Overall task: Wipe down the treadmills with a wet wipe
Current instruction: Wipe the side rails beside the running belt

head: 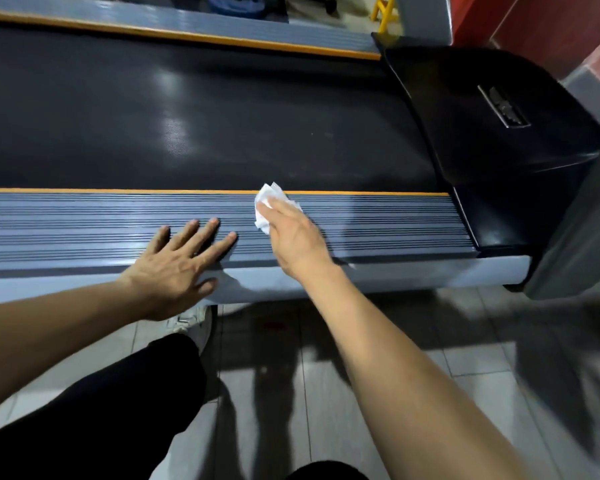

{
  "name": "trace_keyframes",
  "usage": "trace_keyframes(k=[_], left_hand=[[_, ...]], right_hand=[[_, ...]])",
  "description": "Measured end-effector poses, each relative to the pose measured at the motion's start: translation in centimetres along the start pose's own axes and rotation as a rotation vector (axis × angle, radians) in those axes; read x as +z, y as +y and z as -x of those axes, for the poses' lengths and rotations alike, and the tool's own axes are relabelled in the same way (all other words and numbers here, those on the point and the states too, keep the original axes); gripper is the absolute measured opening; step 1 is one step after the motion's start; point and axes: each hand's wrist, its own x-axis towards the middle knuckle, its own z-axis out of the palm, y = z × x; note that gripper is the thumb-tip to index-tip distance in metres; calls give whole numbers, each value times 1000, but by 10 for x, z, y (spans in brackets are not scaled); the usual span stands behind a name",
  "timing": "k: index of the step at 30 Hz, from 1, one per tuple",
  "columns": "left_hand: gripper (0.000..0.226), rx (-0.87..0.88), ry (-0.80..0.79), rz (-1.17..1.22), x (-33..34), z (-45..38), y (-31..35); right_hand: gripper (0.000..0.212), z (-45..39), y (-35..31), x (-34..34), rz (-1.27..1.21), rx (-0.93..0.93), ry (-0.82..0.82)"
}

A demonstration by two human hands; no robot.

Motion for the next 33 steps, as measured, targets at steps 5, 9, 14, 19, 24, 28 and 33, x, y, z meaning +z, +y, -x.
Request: trace_keyframes(k=[5, 9, 14, 19, 24, 28, 33], left_hand=[[81, -4, -37, -25, 1, 0, -1], [86, -6, -40, -60, 1, -3, 7], [89, -17, -59, -23, -7, -1, 6], [89, -9, -54, 18, -10, 3, 3], [88, -17, -14, 70, -9, 2, 4], [86, -51, 43, 140, -8, 10, -9], [85, -130, 57, 81, -3, 34, -30]], right_hand=[[40, 14, 79, -36, 159, 456, 193], [19, 6, 46, -19, 59, 426, 257], [43, 15, -17, 15, -13, 19, -30], [24, 43, 58, -26, 109, 460, 272], [40, 43, 11, -3, -12, 578, 377], [51, 50, -54, 23, -111, 168, 0], [41, 85, 40, -3, 108, 297, 321]])
